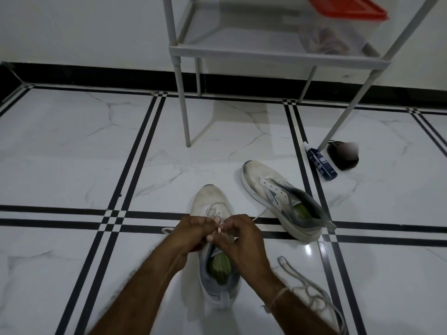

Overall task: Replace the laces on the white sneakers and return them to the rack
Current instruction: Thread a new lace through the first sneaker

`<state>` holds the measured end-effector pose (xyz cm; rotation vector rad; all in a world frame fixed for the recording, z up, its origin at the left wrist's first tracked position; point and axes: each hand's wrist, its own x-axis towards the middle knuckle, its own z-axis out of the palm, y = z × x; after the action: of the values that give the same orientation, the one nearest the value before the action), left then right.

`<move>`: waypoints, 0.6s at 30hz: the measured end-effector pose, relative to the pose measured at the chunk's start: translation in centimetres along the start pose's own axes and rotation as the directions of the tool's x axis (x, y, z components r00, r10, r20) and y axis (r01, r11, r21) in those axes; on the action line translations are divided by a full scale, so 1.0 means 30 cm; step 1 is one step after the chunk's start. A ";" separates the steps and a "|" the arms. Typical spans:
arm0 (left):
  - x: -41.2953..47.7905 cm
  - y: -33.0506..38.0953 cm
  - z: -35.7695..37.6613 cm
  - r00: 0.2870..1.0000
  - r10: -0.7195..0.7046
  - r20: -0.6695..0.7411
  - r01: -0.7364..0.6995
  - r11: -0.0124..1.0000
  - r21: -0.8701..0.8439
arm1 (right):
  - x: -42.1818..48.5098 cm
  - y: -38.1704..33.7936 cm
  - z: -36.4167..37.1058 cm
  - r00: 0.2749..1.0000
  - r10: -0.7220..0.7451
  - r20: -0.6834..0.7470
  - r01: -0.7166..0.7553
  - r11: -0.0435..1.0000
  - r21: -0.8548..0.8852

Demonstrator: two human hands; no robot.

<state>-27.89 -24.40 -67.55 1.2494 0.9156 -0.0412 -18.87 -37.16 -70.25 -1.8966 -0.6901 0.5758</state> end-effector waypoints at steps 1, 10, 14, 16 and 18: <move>0.000 -0.005 0.003 1.000 0.017 -0.014 -0.017 1.000 -0.002 | 0.001 0.002 0.002 1.000 -0.019 -0.004 0.019 1.000 -0.009; 0.002 -0.024 0.021 0.984 0.134 -0.114 -0.130 0.991 0.043 | -0.007 0.002 -0.012 0.985 -0.136 -0.107 0.094 0.938 -0.334; 0.004 -0.012 0.027 0.986 0.140 -0.087 -0.129 0.985 0.115 | 0.020 -0.039 -0.016 1.000 0.001 0.003 -0.001 0.992 -0.129; 0.012 -0.014 0.018 0.985 0.127 -0.117 -0.111 0.985 0.131 | 0.051 -0.090 -0.059 0.969 0.227 0.099 -0.246 0.935 0.255; 0.017 -0.024 0.008 0.977 0.123 -0.174 -0.098 0.985 0.144 | 0.083 -0.124 -0.154 0.937 0.311 0.158 -0.349 0.809 0.473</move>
<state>-27.78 -24.65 -68.43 1.4461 1.0124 0.1037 -14.82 -37.16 -65.25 -1.5125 -0.2124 0.9515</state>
